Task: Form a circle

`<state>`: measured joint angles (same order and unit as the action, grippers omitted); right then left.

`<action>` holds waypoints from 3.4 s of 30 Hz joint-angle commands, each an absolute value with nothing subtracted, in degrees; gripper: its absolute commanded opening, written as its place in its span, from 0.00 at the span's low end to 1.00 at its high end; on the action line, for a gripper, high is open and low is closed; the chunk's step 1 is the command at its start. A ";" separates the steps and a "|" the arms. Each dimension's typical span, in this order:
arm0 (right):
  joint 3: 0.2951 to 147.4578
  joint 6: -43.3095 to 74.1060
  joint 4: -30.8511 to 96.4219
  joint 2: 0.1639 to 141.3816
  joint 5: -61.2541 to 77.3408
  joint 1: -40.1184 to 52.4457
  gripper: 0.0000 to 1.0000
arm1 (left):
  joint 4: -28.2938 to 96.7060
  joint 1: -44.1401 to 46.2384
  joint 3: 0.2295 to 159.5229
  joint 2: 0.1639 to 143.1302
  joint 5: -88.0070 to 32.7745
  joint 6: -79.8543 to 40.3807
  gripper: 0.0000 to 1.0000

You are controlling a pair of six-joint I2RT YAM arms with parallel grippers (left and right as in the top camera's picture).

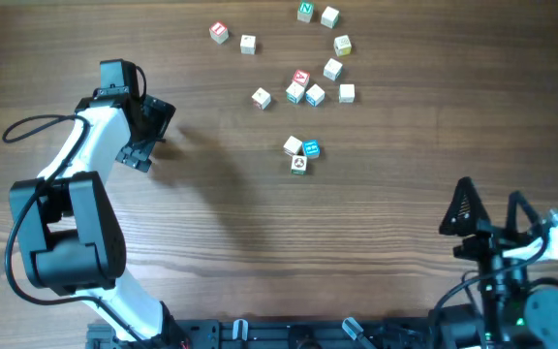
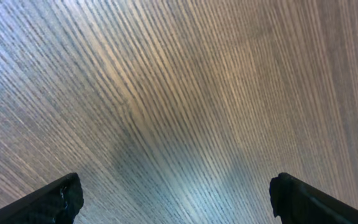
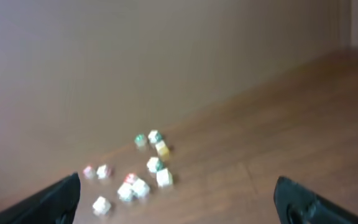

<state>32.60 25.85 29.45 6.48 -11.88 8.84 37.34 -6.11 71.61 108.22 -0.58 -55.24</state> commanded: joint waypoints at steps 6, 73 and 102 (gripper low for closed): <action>13.89 17.12 3.46 0.47 -8.93 6.76 1.00 | 37.32 -6.17 71.79 108.99 -0.60 -55.79 1.00; 0.30 12.16 -0.16 0.27 1.58 2.39 1.00 | 3.36 -1.65 0.36 7.57 12.23 -36.21 1.00; 0.30 12.16 -0.16 0.27 1.58 2.39 1.00 | 4.56 -1.76 0.36 0.16 -0.64 -17.98 1.00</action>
